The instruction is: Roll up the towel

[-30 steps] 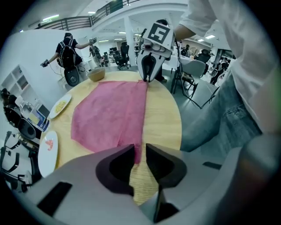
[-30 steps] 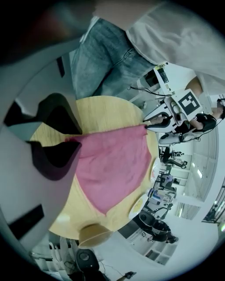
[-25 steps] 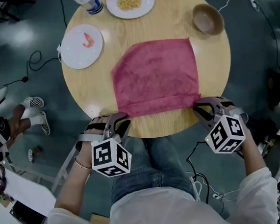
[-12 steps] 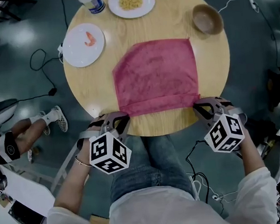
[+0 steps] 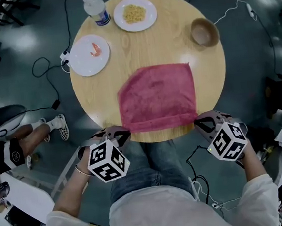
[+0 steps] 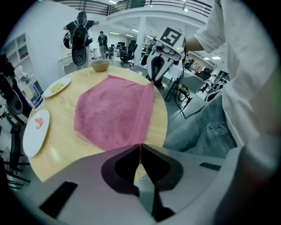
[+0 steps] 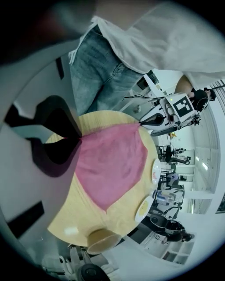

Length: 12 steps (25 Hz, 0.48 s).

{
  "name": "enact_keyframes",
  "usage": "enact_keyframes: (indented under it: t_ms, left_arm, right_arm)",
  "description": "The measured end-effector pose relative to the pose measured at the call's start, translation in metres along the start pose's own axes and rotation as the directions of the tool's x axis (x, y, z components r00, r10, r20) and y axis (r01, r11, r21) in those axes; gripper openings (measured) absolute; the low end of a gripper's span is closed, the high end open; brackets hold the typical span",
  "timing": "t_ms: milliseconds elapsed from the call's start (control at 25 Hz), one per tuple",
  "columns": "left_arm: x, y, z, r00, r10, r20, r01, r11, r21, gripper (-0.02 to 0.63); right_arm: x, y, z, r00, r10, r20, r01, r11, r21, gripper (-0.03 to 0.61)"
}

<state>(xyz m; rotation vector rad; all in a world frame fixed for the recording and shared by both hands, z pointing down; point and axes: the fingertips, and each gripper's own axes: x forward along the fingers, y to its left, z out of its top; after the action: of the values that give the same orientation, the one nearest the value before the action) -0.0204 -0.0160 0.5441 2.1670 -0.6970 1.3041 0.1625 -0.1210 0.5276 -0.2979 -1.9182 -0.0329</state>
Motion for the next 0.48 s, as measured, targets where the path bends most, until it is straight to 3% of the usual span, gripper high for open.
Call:
enact_keyframes:
  t_ms: [480]
  left_arm:
    - [-0.003, 0.067, 0.015, 0.998, 0.066, -0.019, -0.067, 0.991, -0.113, 0.017]
  right_arm:
    - [0.004, -0.06, 0.015, 1.0, -0.019, 0.001, 0.019, 0.999, 0.046, 0.012]
